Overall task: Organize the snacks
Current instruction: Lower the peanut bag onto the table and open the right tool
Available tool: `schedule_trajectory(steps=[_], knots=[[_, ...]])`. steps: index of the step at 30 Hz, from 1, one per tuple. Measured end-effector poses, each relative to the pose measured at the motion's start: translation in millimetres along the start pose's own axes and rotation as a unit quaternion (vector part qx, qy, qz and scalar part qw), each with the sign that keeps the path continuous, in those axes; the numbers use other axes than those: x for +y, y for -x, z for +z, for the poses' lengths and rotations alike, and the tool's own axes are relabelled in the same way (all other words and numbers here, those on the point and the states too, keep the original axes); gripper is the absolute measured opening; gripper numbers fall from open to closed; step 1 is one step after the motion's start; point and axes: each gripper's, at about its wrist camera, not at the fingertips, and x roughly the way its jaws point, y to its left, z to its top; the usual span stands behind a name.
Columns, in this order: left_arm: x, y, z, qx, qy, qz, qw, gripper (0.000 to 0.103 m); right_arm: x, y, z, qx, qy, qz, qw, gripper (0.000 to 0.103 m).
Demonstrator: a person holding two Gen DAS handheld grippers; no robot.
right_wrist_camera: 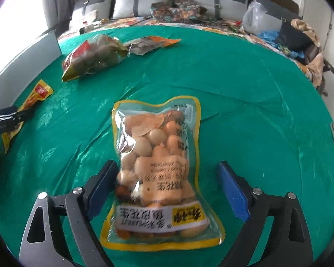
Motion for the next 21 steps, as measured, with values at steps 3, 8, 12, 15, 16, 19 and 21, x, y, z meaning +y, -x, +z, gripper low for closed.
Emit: schedule_trajectory(steps=[3, 8, 12, 15, 16, 19, 21], knots=[[-0.1, -0.1, -0.1, 0.000, 0.000, 0.000, 1.0000, 0.103, -3.1, -1.5, 1.1, -0.005, 0.001, 0.005, 1.000, 0.095], [-0.1, -0.1, 0.0, 0.000, 0.000, 0.000, 1.0000, 0.103, -0.9, -1.5, 5.8, -0.005, 0.002, 0.005, 1.000, 0.095], [-0.1, -0.1, 0.0, 0.000, 0.000, 0.000, 1.0000, 0.103, -0.7, -1.3, 5.3, -0.005, 0.002, 0.005, 1.000, 0.095], [-0.2, -0.2, 0.0, 0.000, 0.000, 0.000, 1.0000, 0.103, -0.7, -1.3, 5.3, -0.005, 0.002, 0.005, 1.000, 0.095], [0.0, -0.1, -0.2, 0.000, 0.000, 0.000, 1.0000, 0.103, -0.6, -1.5, 5.4, -0.005, 0.002, 0.005, 1.000, 0.095], [0.0, -0.1, -0.2, 0.000, 0.000, 0.000, 1.0000, 0.103, -0.7, -1.0, 5.1, -0.005, 0.002, 0.005, 1.000, 0.095], [0.0, -0.1, -0.1, 0.000, 0.000, 0.000, 1.0000, 0.103, -0.6, -1.2, 5.3, -0.005, 0.002, 0.005, 1.000, 0.095]])
